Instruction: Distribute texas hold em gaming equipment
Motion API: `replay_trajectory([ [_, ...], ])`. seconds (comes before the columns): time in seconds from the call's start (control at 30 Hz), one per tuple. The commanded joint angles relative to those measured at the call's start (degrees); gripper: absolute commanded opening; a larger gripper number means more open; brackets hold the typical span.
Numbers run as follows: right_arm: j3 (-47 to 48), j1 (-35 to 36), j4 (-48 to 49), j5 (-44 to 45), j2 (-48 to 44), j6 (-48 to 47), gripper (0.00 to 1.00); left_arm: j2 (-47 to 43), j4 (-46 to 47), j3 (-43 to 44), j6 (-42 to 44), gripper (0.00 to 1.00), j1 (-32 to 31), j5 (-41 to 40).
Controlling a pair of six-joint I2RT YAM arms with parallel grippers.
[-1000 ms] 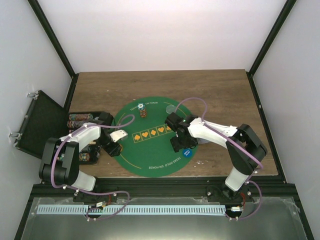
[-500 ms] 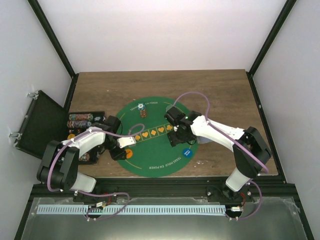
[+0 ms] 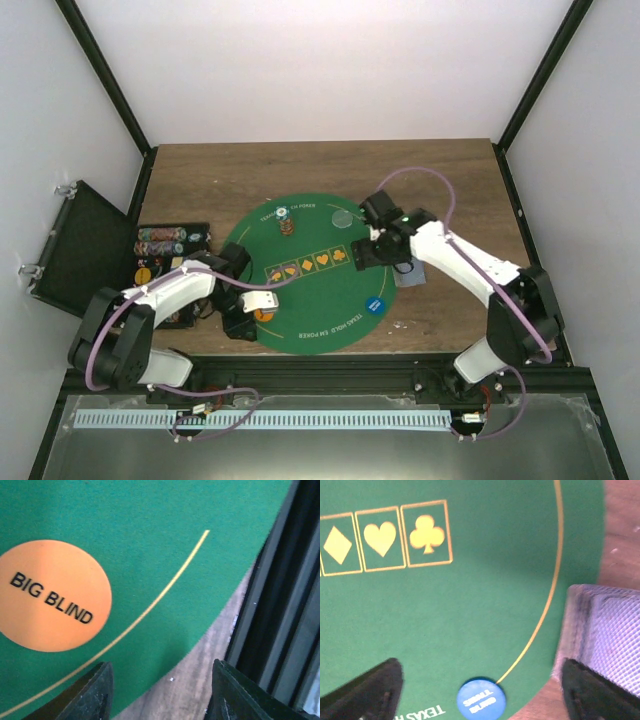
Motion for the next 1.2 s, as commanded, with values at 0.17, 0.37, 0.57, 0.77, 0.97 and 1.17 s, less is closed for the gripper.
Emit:
replay_trajectory([
  [0.17, -2.73, -16.12, 2.65, -5.59, -4.32, -4.39, 1.00, -6.09, -7.63, 4.90, -0.99, 0.67, -0.21, 2.01],
  [0.37, -5.18, -22.01, 2.81, -9.00, -2.76, -6.88, 1.00, -7.93, -8.39, 6.69, -3.94, 0.71, 0.14, 1.45],
  [0.57, -6.52, -22.36, 2.93, -9.51, -1.40, -8.05, 1.00, -7.90, -7.68, 6.07, -3.47, 0.72, 0.50, 0.77],
  [0.77, -6.58, -22.56, 1.91, -7.78, 0.11, -8.53, 1.00, -8.12, -7.46, 6.20, -2.81, 0.72, 0.77, 1.00],
  [0.97, -6.84, -22.50, 2.11, -6.86, -0.36, -9.31, 1.00, -8.44, -8.03, 7.30, -2.44, 0.72, 0.87, 1.79],
  [1.17, -5.31, -22.57, 1.25, -5.26, 3.09, -10.51, 1.00, -8.31, -7.94, 7.52, -1.59, 0.73, 1.30, 0.98],
])
